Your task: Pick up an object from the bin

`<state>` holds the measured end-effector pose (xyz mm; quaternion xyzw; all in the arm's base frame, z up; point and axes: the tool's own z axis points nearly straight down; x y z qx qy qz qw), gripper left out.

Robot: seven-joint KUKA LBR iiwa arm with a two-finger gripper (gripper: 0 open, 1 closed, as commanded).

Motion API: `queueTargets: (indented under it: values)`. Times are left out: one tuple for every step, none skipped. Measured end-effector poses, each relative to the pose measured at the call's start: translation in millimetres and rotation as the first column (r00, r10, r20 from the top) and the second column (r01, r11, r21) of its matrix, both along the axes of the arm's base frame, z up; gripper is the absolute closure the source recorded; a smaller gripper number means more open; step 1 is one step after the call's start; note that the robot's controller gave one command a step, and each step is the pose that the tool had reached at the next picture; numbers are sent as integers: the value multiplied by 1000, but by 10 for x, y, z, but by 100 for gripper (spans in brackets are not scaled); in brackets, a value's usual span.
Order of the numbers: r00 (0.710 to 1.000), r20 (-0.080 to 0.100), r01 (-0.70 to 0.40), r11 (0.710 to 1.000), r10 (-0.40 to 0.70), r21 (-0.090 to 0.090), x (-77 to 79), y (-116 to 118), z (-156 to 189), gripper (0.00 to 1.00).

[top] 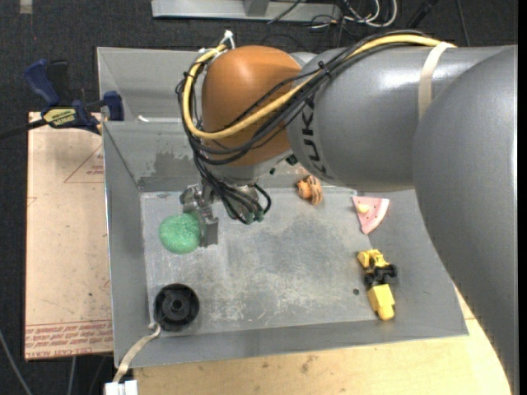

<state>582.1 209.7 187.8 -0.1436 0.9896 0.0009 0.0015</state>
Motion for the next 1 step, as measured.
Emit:
queueTargets:
  values:
    - [1000, -4, -1, 1000, 1, -2, -266, 76, 360, 100]
